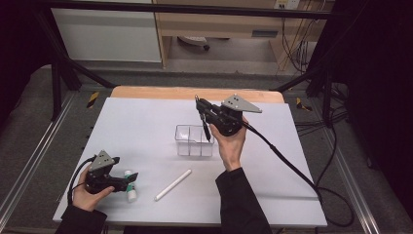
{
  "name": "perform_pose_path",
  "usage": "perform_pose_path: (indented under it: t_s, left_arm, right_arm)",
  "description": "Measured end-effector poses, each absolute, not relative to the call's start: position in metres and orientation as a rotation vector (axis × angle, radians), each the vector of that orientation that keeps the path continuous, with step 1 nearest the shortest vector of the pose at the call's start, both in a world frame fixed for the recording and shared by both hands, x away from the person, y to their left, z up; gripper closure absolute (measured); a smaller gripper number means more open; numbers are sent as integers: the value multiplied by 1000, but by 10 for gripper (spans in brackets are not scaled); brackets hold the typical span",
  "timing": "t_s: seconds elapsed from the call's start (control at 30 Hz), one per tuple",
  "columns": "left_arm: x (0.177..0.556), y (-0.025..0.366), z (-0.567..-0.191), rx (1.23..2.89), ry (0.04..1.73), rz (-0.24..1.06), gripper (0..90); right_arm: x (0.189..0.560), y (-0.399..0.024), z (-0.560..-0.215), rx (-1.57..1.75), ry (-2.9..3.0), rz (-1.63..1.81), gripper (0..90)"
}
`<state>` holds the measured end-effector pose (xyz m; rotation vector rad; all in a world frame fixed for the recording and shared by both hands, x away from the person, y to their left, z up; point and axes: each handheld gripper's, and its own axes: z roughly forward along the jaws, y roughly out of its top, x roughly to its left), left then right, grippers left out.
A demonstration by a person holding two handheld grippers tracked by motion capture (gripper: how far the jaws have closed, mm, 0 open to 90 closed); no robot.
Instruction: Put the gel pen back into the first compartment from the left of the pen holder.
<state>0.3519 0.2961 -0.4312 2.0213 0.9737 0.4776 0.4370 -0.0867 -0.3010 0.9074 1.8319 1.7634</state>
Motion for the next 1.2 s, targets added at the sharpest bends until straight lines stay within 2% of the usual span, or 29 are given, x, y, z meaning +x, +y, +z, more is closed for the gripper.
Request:
perform_pose_path:
  t_s: [0.43, 1.2]
  left_arm:
    - [352, 297, -431, 2017, 976, 476, 57]
    - [352, 298, -431, 2014, 973, 476, 57]
  right_arm:
    - [459, -64, -302, 923, 1820, 1770, 804]
    - [483, -22, -326, 925, 1862, 1781, 804]
